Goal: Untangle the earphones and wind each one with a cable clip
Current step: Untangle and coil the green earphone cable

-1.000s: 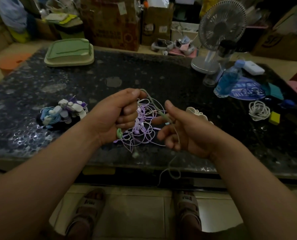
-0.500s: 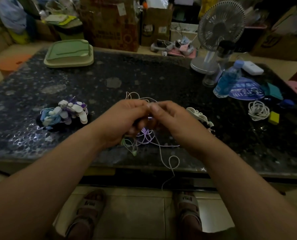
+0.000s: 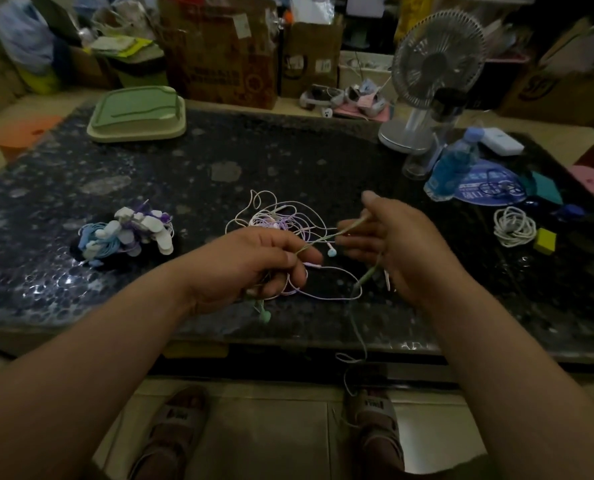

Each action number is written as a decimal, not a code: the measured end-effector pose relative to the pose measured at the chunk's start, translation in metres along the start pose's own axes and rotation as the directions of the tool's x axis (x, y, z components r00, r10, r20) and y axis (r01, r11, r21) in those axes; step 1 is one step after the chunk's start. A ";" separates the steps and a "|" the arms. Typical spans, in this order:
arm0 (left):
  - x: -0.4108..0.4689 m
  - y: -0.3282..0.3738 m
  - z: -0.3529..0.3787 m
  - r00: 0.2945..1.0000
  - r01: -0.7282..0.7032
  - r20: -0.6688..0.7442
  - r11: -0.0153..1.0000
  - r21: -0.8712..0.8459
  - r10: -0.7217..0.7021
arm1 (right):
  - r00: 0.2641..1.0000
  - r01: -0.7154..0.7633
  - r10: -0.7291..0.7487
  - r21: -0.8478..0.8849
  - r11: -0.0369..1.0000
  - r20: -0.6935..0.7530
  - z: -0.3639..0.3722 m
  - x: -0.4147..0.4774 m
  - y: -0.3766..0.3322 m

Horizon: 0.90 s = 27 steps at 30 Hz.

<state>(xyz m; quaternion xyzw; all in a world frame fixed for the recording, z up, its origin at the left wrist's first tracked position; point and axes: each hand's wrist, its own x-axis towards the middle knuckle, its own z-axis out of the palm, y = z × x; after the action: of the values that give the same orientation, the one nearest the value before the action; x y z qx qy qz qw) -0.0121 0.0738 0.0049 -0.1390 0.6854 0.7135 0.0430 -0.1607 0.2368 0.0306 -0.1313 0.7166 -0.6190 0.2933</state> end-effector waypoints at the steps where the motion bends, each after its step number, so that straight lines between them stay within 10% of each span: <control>1: 0.001 0.000 0.000 1.000 -0.002 0.000 1.000 0.014 0.002 | 0.999 0.047 -0.050 -0.198 0.979 -0.012 0.002 -0.002 0.003; 5: 0.001 0.002 0.002 1.000 -0.010 0.001 0.989 0.145 0.010 | 0.935 0.354 -0.297 -0.495 0.793 0.193 0.010 -0.014 0.006; 10: -0.002 0.007 0.006 0.990 -0.041 -0.121 0.972 0.233 0.071 | 0.894 0.318 -0.053 -0.548 0.773 0.445 0.019 -0.019 0.013; 19: -0.027 0.006 0.004 0.993 -0.027 -0.110 0.987 0.156 0.044 | 0.981 0.027 -0.025 -0.010 1.000 0.192 0.016 -0.025 0.003; 27: -0.037 0.023 0.023 0.980 -0.046 -0.190 0.998 0.033 0.051 | 0.936 0.290 -0.196 -0.326 0.900 0.291 0.028 -0.045 -0.012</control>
<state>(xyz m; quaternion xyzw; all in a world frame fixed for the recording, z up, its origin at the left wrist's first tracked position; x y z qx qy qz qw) 0.0147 0.0999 0.0372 -0.1895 0.6996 0.6879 -0.0384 -0.1109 0.2369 0.0517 -0.3497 0.7536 -0.4855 0.2722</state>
